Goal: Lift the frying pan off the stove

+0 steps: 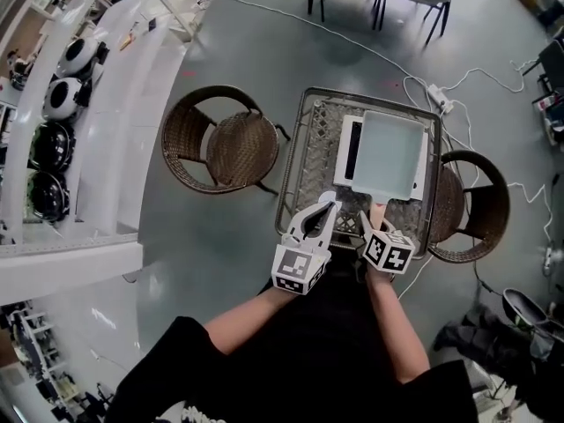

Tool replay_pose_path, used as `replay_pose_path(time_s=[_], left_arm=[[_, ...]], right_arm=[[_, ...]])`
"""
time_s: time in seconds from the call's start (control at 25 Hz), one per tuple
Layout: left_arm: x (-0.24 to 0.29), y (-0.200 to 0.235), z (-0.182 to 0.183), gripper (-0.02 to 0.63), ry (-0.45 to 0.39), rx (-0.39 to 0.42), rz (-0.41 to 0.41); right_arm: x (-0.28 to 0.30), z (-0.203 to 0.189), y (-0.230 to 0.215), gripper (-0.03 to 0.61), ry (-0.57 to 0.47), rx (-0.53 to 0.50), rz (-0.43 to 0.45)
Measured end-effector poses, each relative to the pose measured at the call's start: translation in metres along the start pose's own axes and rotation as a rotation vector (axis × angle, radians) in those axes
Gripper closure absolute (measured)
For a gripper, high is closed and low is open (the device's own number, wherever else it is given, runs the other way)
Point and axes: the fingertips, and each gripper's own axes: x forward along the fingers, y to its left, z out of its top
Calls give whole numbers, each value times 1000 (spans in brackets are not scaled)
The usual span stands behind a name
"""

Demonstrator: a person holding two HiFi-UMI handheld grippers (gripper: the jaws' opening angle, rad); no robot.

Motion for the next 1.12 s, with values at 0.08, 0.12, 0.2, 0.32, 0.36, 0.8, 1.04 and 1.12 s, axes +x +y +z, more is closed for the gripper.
replay_pose_path(time_s=[0.08,0.12,0.2,0.32,0.36,0.8,1.04,1.12], left_arm=[[-12,-1,5,600,-12,9,-10],[-18,-2,6,600,-16,9,-14],[-28,-4,8,600,-24,10,-18],[-40,-11,8,600,-35,17,-28],[-45,-13,9,600,-40,20,-34],[-92,-59,-4,600,-30,22,-166],[-110,-87,-1,600,-50,24,-203],[-113,-91,5,600,-56,51,-207]], right_arm=[[-15,1,15,474,-33,-3,4],[-22,1,21,475,-47,-12,3],[-35,-1,29,475,-69,-35,-7],[-54,-5,36,474,-102,-41,-16],[-60,-6,40,474,-117,-35,-16],[-145,-12,91,474,-297,-109,-64],[-186,-23,99,474,-359,-118,-73],[-193,-22,104,474,-379,-130,-76]])
